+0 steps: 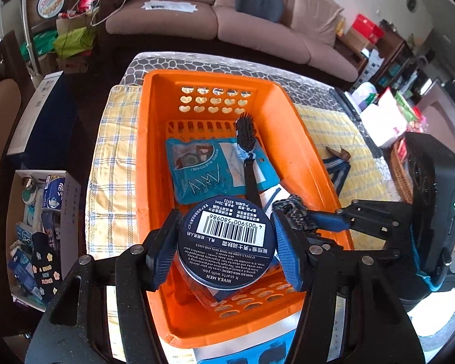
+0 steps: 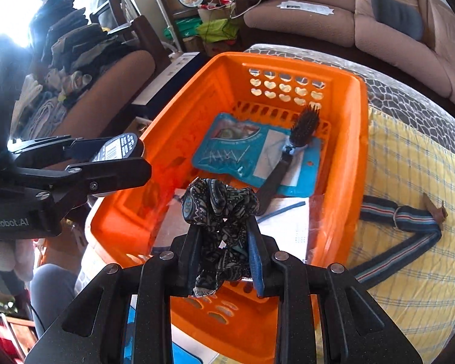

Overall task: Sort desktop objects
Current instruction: 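Open the right tool to drop the scrunchie into the basket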

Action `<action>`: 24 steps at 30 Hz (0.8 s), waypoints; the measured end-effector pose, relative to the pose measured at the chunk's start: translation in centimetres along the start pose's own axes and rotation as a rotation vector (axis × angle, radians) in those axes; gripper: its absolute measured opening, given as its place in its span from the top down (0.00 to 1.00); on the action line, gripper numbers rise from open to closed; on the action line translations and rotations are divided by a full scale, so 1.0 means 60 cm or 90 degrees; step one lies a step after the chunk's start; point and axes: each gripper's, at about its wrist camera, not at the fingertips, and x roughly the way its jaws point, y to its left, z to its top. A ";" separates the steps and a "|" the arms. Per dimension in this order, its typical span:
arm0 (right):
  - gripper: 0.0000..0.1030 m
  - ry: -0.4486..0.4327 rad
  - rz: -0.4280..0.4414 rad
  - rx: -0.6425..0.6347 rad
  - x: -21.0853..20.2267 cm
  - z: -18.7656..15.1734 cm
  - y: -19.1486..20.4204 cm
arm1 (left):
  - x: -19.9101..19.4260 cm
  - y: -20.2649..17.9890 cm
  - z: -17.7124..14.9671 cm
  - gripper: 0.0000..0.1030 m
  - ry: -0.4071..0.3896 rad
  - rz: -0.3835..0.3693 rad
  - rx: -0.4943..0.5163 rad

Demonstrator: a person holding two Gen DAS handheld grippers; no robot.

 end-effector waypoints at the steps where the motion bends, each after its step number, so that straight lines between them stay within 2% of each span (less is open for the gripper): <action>1: 0.72 0.004 0.000 -0.001 0.007 0.001 0.003 | 0.001 0.001 0.000 0.45 0.000 -0.002 0.000; 7: 0.67 0.025 0.000 0.005 0.054 0.010 0.019 | 0.011 0.009 0.000 0.45 0.004 -0.010 -0.008; 15: 0.40 0.042 -0.046 0.006 0.076 0.004 0.007 | 0.027 0.016 0.001 0.45 0.011 -0.013 -0.013; 24: 0.38 -0.001 -0.068 -0.003 0.028 0.002 -0.010 | 0.063 -0.001 0.003 0.45 0.031 -0.004 -0.004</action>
